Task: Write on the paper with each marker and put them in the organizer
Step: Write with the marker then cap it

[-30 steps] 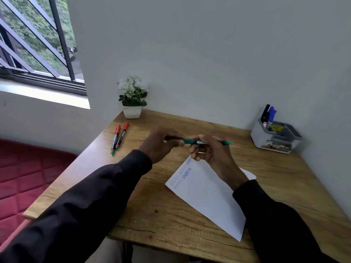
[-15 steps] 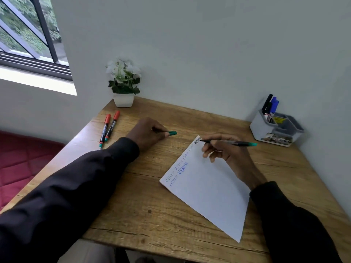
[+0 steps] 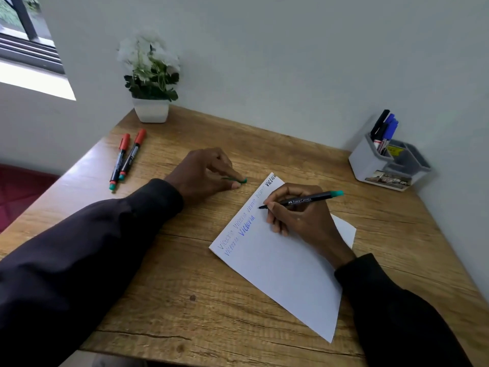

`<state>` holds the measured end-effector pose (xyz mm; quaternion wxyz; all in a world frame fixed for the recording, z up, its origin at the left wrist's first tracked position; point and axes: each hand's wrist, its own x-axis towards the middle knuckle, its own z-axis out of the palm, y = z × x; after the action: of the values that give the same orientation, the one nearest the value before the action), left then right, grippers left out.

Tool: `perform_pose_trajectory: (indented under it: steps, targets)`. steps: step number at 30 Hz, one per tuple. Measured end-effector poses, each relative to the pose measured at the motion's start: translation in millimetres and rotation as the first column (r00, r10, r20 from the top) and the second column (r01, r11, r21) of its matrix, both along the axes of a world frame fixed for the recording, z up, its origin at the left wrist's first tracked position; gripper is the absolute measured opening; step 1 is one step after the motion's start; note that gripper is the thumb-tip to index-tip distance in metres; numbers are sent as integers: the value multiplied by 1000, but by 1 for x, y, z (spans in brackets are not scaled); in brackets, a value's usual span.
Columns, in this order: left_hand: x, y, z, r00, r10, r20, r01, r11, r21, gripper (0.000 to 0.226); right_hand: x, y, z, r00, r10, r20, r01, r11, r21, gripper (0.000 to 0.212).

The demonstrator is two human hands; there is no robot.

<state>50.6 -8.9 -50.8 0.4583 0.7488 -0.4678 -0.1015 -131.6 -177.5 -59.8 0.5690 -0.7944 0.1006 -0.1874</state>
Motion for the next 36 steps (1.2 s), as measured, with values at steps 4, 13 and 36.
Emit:
perform_pose_trajectory:
  steps: [4,13,36]
  targets:
    - [-10,-1,0,981,-170,-88,178,980,85,23,1,0,-2,999,31,19,-31,999,-9,9]
    - [-11,-3,-1,971,-236,-27,238,960,147,36,3,4,-6,1000,-6,-26,5,998,-57,22]
    - [-11,-3,1,961,-275,-29,276,947,164,38,4,8,0,998,-20,-66,15,997,-73,36]
